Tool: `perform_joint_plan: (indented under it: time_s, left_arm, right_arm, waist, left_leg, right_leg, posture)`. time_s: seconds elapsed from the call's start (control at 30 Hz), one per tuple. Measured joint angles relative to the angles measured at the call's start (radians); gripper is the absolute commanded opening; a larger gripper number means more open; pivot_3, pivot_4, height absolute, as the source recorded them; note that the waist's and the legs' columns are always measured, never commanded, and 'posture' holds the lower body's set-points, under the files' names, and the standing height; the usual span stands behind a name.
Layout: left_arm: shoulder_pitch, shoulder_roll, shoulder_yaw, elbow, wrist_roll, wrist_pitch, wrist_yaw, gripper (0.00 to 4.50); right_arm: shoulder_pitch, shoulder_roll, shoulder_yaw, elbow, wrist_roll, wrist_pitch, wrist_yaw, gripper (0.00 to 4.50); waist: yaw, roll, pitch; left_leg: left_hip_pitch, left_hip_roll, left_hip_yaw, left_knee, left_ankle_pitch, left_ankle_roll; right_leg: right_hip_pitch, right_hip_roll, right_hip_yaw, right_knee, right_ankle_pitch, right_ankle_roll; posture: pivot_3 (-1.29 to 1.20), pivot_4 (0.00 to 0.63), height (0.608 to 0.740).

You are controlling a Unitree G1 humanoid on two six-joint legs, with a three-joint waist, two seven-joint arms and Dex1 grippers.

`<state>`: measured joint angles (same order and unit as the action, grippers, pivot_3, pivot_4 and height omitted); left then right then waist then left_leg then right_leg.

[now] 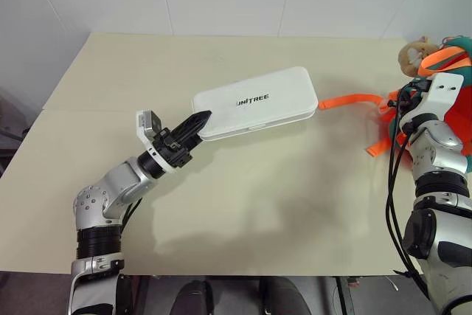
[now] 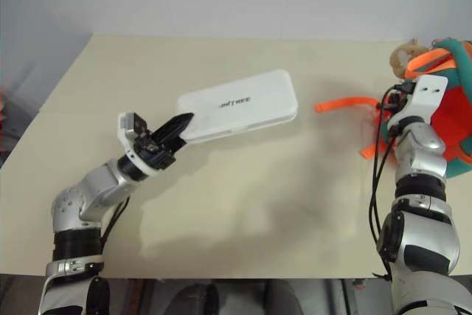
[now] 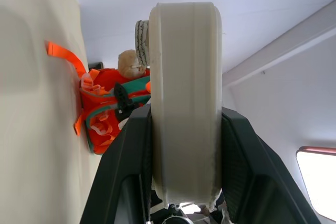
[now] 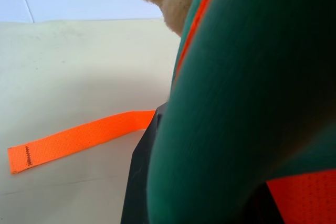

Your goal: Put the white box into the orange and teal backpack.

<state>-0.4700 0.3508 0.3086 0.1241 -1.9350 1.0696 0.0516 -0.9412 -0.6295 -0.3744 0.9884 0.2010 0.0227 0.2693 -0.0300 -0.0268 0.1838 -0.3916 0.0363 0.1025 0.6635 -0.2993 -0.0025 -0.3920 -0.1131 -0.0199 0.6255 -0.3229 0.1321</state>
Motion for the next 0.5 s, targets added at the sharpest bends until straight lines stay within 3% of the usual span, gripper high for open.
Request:
perform_joint_plan:
  time_s: [0.2,0.5]
  left_arm:
    - [0.003,0.000,0.002,0.000,0.000,-0.002,0.000,1.32]
    - [0.002,0.003,0.017,0.003,-0.001,0.003,-0.001,1.32]
  right_arm:
    - [0.037,0.005,0.000,-0.092,0.031,0.056,0.042,0.58]
    - [0.280,0.027,0.010,-0.645,0.196,0.433,0.128,0.58]
  waist:
    - [0.001,0.000,0.000]
    - [0.002,0.000,0.000]
  left_leg:
    - [0.000,0.001,0.000,0.000,0.000,0.000]
    - [0.000,0.003,-0.001,-0.001,0.000,0.000]
  right_leg:
    - [0.000,0.000,0.000,0.000,0.000,0.000]
    - [-0.001,0.001,-0.001,0.001,0.000,0.000]
  posture:
    - [0.00,0.150,0.740]
    - [0.00,0.150,0.740]
